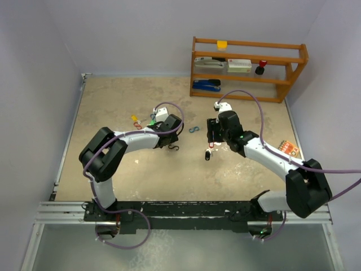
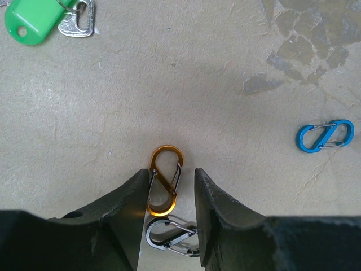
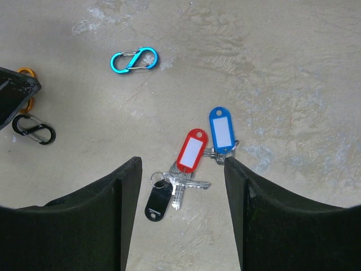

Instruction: Put the keys on the keyring

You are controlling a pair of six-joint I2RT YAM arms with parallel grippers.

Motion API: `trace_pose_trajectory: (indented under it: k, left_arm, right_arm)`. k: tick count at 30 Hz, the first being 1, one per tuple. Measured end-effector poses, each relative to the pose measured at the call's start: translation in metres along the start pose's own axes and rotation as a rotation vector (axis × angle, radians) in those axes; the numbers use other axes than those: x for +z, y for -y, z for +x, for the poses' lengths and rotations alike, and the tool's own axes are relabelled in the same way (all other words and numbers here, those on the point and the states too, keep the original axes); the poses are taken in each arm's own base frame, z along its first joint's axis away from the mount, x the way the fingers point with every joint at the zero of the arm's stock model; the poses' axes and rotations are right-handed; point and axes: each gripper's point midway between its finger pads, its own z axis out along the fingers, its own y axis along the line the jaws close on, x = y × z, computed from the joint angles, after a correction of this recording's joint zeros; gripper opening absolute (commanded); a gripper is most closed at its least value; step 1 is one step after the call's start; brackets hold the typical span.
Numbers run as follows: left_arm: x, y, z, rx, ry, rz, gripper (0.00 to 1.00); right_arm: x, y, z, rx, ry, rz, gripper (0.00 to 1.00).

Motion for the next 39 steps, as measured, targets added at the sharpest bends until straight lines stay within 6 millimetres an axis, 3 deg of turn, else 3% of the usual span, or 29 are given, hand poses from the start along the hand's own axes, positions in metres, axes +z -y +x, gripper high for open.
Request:
trace_pose_trajectory:
  k: [7, 17, 23, 39]
  left_arm:
    - [0.0, 0.0, 0.0001, 0.001, 0.0, 0.0, 0.31]
    - [0.0003, 0.0005, 0.0011, 0.01, -0.005, 0.005, 0.07]
    - [0.0006, 0.0041, -0.0011, 0.003, 0.003, 0.018, 0.0]
    - [0.001, 0.0024, 0.0007, 0.02, 0.002, 0.022, 0.0]
  right_arm:
    - [0.0001, 0.0007, -0.0002, 0.001, 0.0, 0.001, 0.63]
    - [0.0002, 0.0015, -0.0002, 0.002, 0.0, 0.003, 0.63]
    - [0.0002, 0.0015, -0.0002, 0.002, 0.0, 0.003, 0.63]
    - [0.0001, 0.0019, 0.0002, 0.002, -0.002, 0.005, 0.63]
